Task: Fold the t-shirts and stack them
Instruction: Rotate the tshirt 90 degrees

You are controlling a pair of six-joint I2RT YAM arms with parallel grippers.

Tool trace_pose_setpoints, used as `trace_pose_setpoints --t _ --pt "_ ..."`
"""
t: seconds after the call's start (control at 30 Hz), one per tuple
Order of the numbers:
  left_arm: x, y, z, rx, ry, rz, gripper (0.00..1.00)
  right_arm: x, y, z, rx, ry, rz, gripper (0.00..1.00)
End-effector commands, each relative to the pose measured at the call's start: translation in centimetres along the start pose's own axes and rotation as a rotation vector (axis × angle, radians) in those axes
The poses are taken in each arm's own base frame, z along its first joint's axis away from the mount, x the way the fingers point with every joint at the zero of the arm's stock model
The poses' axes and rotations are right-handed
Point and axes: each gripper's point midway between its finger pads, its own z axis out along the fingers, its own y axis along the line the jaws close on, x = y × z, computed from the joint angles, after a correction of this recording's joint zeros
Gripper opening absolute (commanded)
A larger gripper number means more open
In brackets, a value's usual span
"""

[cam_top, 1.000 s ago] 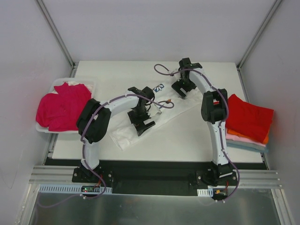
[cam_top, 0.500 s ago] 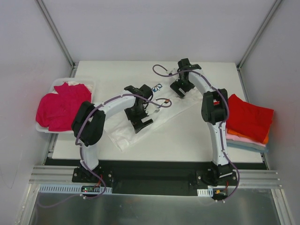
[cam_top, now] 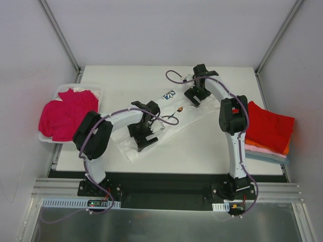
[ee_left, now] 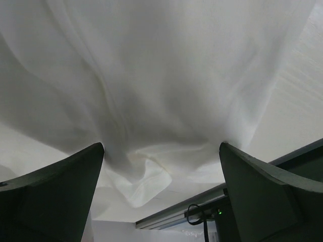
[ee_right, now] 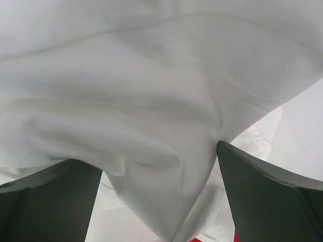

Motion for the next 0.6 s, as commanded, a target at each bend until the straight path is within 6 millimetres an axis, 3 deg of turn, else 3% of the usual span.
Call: trace_pose_setpoints --t 0.0,0.17,0.23,0.5,0.57 --pt "0.7 0.6 1.7 0.008 0.027 -0.020 0.99 1.1 0.2 -1.2 -0.018 0.018 0.003 0.96" --pt "1.4 0.7 4.0 0.039 0.059 -0.039 1.00 1.3 0.2 -0.8 -0.021 0.025 0.000 0.97" --pt "1.5 0.9 4.4 0.030 0.078 -0.044 0.92 1.3 0.2 -0.8 -0.018 0.023 -0.001 0.96" --pt "1.1 0.5 4.3 0.070 0.094 -0.057 0.91 0.6 -0.4 -0.5 -0.009 0.015 -0.006 0.96" --pt "0.1 0.1 4.0 0.103 0.071 -0.057 0.91 0.0 -1.0 -0.2 0.008 0.005 -0.014 0.96"
